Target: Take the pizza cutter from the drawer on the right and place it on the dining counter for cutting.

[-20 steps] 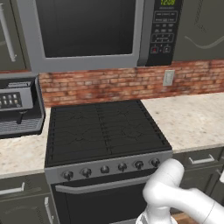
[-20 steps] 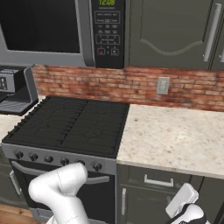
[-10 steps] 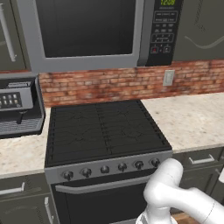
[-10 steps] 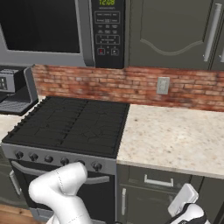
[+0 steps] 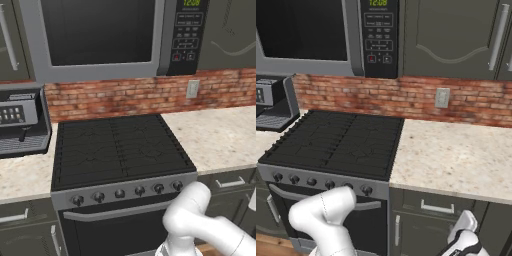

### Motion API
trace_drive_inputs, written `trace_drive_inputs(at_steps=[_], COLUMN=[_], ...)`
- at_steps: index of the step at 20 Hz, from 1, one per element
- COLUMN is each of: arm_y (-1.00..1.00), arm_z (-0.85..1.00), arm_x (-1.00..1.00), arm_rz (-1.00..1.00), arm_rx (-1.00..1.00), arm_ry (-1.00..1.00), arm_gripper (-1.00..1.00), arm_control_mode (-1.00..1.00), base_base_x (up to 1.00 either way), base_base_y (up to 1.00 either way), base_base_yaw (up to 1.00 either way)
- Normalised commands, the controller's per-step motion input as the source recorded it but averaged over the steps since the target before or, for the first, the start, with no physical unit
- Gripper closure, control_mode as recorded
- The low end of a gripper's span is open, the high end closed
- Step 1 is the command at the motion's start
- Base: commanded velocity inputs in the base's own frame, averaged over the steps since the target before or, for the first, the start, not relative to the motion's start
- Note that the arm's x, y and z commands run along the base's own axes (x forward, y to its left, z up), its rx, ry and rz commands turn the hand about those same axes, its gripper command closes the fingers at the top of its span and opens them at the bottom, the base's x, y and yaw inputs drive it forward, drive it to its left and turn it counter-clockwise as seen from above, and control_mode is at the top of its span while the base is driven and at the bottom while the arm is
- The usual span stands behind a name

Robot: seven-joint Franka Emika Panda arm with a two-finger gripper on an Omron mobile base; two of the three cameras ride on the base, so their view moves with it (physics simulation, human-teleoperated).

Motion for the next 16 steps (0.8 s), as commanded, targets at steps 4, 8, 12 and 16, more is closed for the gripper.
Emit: trace_drive_inputs(at_steps=[4, 8, 12, 16], arm_y=[0.47, 0.30, 0.03, 0.00], arm_z=[-0.01, -0.01, -0.04, -0.10], arm_x=[0.06, 0.00, 0.34, 0.46], arm_rz=[-0.03, 0.00, -0.01, -0.01], arm_rx=[-0.04, 0.00, 0.00, 0.00], arm_ry=[-0.03, -0.04, -0.03, -0.08], arm_gripper=[-1.00, -1.00, -1.00, -1.00], arm_control_mode=[-1.00, -1.00, -1.00, -1.00], base_base_x=[0.00, 0.00, 0.00, 0.00], base_base_y=[0.00, 0.00, 0.00, 0.00], base_base_yaw=[0.00, 0.00, 0.00, 0.00])
